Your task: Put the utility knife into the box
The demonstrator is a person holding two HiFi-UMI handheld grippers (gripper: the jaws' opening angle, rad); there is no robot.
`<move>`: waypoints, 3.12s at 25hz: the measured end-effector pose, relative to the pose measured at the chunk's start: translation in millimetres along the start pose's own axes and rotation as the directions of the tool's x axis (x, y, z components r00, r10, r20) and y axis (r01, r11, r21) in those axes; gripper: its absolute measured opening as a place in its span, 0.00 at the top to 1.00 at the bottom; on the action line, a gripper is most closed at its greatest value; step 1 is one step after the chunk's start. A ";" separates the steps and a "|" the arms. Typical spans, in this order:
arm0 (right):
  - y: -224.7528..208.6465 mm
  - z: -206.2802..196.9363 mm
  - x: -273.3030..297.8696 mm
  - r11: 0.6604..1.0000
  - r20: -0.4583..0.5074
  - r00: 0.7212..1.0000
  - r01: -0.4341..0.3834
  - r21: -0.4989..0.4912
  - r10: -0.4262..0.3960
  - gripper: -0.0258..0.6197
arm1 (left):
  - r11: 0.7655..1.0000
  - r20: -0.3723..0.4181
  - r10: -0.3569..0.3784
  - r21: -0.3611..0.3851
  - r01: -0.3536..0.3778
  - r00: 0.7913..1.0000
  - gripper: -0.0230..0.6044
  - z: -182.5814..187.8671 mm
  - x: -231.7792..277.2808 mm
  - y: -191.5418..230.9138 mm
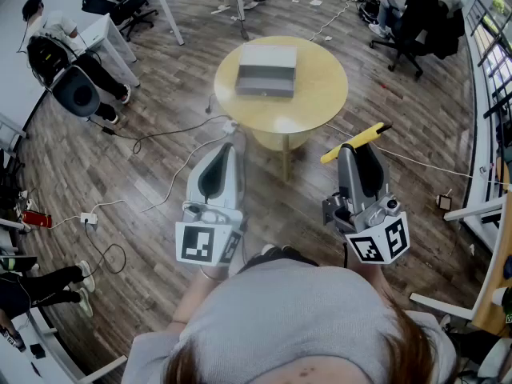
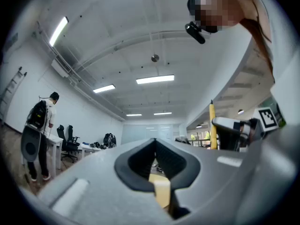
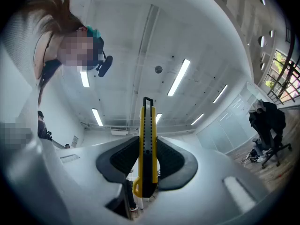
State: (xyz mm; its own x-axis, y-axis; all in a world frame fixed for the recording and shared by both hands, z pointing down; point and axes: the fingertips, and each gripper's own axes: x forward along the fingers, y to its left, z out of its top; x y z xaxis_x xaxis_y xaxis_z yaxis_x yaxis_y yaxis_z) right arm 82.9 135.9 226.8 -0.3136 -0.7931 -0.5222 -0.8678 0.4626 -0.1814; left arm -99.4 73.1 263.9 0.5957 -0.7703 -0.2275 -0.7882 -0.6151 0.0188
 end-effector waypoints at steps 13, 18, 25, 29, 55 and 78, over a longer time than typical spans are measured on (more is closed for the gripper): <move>17.1 0.4 -1.6 0.999 -0.018 1.000 -0.026 -0.034 0.025 0.77 | 1.000 0.008 0.005 -0.003 -0.005 1.000 0.97 4.6 -10.0 -0.8; 18.6 6.6 -2.9 0.998 -0.005 1.000 -0.023 -0.051 0.023 0.78 | 1.000 0.008 0.007 -0.003 -0.007 1.000 0.97 4.7 -9.8 -1.0; 4.8 18.4 -12.7 0.999 0.032 0.999 -0.034 -0.012 0.034 0.78 | 1.000 0.018 0.016 -0.002 -0.015 1.000 0.97 2.8 -5.2 -14.3; -3.2 22.3 -21.3 0.998 0.026 0.997 -0.067 -0.021 0.068 0.78 | 0.999 0.019 0.034 0.000 -0.034 0.999 0.97 -0.6 -4.9 -26.1; -92.0 -63.9 122.8 0.997 -0.008 0.998 -0.069 -0.037 0.069 0.78 | 1.000 -0.001 0.003 -0.020 -0.003 1.000 0.97 -55.5 144.5 73.5; -183.1 -142.4 265.0 0.999 -0.036 0.999 -0.014 -0.038 0.012 0.78 | 0.996 -0.029 -0.085 -0.029 0.084 0.996 0.97 -89.6 303.0 172.0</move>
State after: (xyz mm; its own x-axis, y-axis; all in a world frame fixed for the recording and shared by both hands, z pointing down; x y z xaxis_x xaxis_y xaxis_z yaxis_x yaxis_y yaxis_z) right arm 103.8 -215.3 240.3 -0.3379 -0.8012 -0.4939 -0.8775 0.4580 -0.1425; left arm -40.6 -281.3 285.5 0.6647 -0.7198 -0.2002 -0.7305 -0.6823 0.0278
